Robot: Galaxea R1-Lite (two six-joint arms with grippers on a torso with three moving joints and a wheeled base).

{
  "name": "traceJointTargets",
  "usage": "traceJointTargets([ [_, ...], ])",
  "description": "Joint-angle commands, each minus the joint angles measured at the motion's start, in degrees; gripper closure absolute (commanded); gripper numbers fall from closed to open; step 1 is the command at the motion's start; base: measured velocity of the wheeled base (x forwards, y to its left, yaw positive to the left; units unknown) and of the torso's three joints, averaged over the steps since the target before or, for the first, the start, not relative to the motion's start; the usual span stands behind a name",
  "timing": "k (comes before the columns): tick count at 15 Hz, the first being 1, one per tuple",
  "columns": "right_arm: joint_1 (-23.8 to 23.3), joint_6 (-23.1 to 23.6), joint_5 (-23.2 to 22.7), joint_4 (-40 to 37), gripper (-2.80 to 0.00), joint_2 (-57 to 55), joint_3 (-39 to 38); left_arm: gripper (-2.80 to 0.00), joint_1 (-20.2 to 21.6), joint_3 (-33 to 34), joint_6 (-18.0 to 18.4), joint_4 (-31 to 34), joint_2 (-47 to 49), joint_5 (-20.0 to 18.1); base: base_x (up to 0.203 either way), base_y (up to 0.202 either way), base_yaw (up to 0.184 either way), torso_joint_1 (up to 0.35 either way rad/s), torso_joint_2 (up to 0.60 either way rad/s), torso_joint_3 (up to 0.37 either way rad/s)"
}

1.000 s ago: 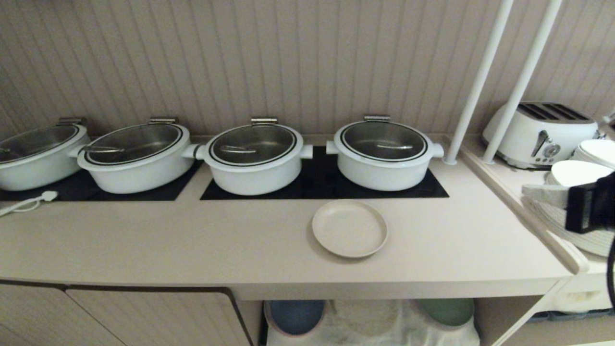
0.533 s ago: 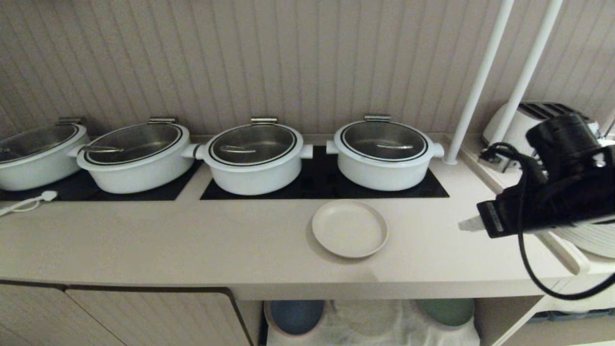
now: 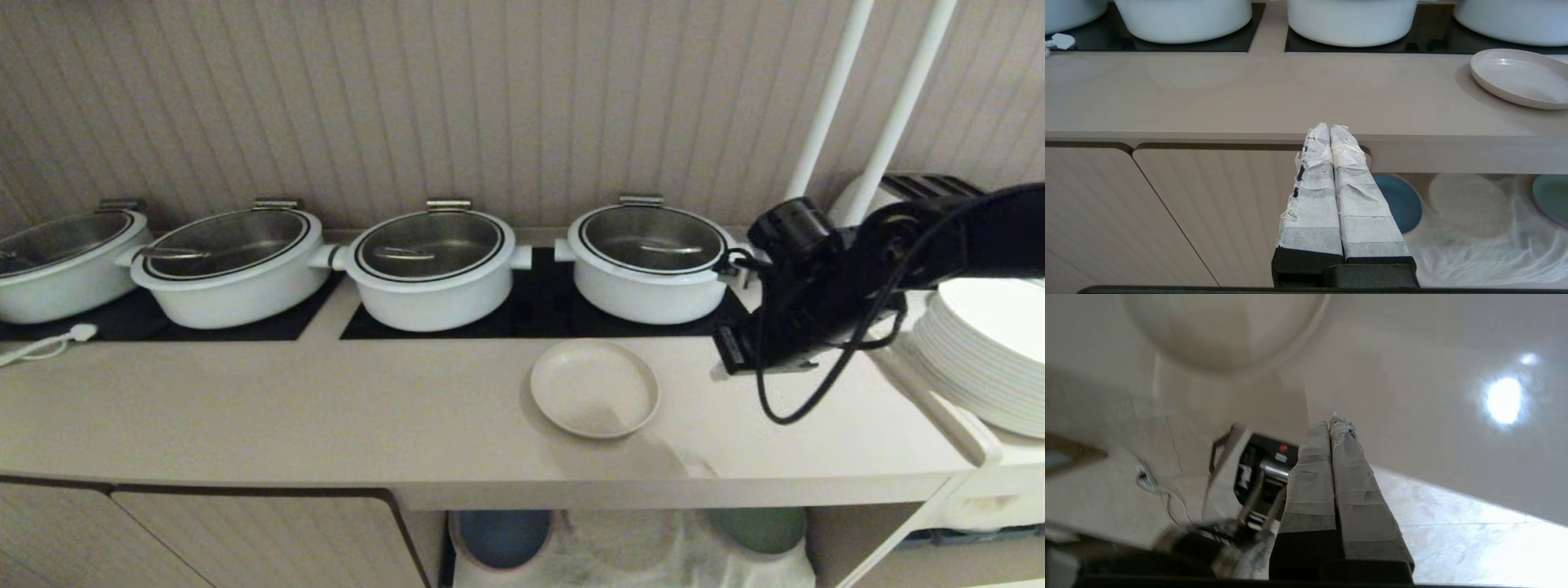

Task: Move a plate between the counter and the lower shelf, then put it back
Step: Pick up the plate

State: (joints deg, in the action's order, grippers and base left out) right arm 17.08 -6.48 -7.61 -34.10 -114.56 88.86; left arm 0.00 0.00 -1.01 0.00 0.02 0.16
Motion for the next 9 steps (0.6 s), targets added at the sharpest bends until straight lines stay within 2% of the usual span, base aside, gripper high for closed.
traceJointTargets([
  [1, 2.1, -3.2, 0.9, -1.2, 0.0, -7.3, 6.4, 0.0, 0.0, 0.0, 0.0, 0.0, 0.0, 0.0, 0.0, 0.0, 0.0, 0.0, 0.0, 0.0],
  [6, 4.6, -4.9, 1.6, -1.9, 0.0, -14.5, 14.5, 0.0, 0.0, 0.0, 0.0, 0.0, 0.0, 0.0, 0.0, 0.0, 0.0, 0.0, 0.0, 0.0],
  [9, 4.6, -5.0, 6.5, -2.2, 0.0, -18.3, 20.3, 0.0, 0.0, 0.0, 0.0, 0.0, 0.0, 0.0, 0.0, 0.0, 0.0, 0.0, 0.0, 0.0],
])
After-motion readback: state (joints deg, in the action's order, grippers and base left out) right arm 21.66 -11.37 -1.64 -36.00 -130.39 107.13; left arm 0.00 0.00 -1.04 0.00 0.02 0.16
